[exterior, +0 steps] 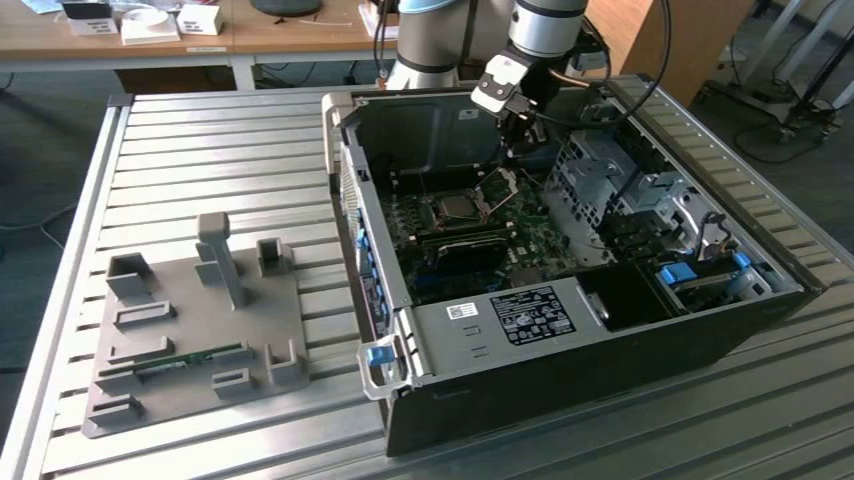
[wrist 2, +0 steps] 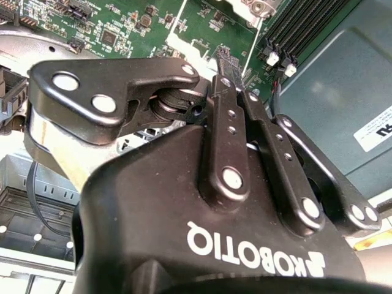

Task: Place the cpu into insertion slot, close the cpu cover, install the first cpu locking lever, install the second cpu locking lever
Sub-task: 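Close the cpu cover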

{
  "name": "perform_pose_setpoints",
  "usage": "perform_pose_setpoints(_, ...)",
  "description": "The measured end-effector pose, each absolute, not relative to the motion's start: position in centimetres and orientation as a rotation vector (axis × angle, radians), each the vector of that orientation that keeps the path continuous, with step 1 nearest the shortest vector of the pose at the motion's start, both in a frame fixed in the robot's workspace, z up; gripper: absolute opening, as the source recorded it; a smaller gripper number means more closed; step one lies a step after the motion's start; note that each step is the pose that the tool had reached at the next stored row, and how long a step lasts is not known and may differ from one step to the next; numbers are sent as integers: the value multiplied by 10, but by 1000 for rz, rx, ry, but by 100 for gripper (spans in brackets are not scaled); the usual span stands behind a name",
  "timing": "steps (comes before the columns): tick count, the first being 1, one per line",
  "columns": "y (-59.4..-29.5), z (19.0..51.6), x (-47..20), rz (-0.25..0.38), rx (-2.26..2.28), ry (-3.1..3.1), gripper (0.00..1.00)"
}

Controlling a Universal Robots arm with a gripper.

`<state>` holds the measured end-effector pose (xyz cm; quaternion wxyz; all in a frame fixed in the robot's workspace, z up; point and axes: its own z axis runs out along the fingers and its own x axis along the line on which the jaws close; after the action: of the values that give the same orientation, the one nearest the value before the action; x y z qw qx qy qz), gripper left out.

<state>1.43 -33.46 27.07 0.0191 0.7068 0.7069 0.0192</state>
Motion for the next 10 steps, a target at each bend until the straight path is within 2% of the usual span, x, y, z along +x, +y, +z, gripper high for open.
perform_pose_setpoints(10,-335,271,16,59,2194,2194,11)
